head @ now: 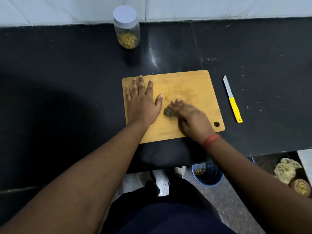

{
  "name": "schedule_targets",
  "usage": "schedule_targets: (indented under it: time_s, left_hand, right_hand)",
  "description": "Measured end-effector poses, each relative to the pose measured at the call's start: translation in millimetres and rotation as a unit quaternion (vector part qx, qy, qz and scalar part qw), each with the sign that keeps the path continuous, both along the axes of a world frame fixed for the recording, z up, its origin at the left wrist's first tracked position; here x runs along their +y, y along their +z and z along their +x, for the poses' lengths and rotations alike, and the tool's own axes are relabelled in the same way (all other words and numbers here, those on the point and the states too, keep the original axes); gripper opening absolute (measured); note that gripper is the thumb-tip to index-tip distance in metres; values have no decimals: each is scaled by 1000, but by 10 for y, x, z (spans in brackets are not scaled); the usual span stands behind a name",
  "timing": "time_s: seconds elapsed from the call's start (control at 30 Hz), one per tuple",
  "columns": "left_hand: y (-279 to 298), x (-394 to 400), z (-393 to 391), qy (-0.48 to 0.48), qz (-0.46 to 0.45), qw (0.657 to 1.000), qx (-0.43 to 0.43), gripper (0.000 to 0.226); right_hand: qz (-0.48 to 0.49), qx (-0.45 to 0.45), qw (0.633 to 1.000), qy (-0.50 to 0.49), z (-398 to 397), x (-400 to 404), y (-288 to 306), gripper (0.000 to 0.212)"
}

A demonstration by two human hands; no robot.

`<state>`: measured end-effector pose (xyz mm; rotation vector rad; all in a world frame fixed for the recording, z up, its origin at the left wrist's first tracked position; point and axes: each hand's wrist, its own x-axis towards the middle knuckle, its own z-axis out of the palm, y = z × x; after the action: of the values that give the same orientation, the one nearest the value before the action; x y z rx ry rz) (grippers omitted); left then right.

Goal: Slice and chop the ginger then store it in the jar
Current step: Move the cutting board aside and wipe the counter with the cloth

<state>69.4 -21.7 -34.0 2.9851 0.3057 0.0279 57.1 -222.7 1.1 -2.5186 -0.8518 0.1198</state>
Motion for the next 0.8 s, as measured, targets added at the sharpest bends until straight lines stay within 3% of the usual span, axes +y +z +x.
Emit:
schedule_targets:
  time_s: [0.13,0.2,0.37,0.47,0.63,0.8]
  left_hand:
    - [7,5,-10,-1,1,1000,-2,73]
    - [19,11,-13,-2,-1,1000,-1,73]
    - [65,106,-27,-26,-58,998,-13,70]
    - [101,343,-60,-27,-63,997,-34,69]
    - [-6,602,-162,-71,-20,997,13,68]
    - [-67,580,-172,-61,7,998,0,68]
  right_hand:
    - [19,65,988,136,-666,-96,14,50]
    - [60,104,982,144,-681,-147,92,49]
    - [151,77,968,-185,293,-78,326,43]
    - [133,74,957,-247,941,103,327,40]
    - [-5,48,988,-147,1230,560,143,46]
    - [-10,-15,999,-27,660,664,112,45]
